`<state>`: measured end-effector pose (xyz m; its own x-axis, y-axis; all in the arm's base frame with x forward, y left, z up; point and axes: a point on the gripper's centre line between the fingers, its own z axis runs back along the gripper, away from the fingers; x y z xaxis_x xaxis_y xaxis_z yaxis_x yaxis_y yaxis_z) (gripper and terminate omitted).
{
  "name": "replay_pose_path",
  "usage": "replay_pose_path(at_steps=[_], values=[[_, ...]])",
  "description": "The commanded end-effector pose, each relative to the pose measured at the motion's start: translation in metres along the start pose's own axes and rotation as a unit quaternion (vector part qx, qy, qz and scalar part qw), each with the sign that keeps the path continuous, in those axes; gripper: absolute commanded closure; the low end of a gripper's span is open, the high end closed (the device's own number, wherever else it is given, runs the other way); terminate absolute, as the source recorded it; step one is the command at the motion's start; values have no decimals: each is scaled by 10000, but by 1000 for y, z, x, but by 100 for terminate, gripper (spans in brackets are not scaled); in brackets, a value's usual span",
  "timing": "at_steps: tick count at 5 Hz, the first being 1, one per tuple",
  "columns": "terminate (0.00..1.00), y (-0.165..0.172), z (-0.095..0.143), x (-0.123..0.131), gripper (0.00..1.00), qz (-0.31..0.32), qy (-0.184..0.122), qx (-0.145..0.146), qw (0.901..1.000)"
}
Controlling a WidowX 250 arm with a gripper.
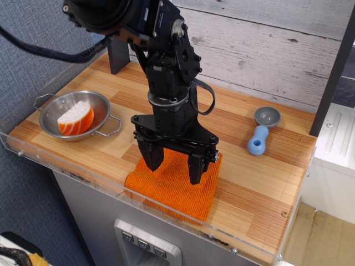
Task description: Move the cloth between the spoon and bowl.
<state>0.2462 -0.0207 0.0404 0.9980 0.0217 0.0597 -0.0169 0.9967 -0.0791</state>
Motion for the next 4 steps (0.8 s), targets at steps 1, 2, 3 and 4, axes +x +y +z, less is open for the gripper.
replay_pose_path(at_steps=[1, 2, 3, 4], values=[[0, -2, -26, -3, 0, -113, -145, 45, 9998], [0, -5, -42, 0, 0, -254, -26, 31, 9997], [0, -1, -58, 5, 0, -182, 37, -24, 9998], [0, 4, -75, 10, 0, -168, 77, 18, 9998]])
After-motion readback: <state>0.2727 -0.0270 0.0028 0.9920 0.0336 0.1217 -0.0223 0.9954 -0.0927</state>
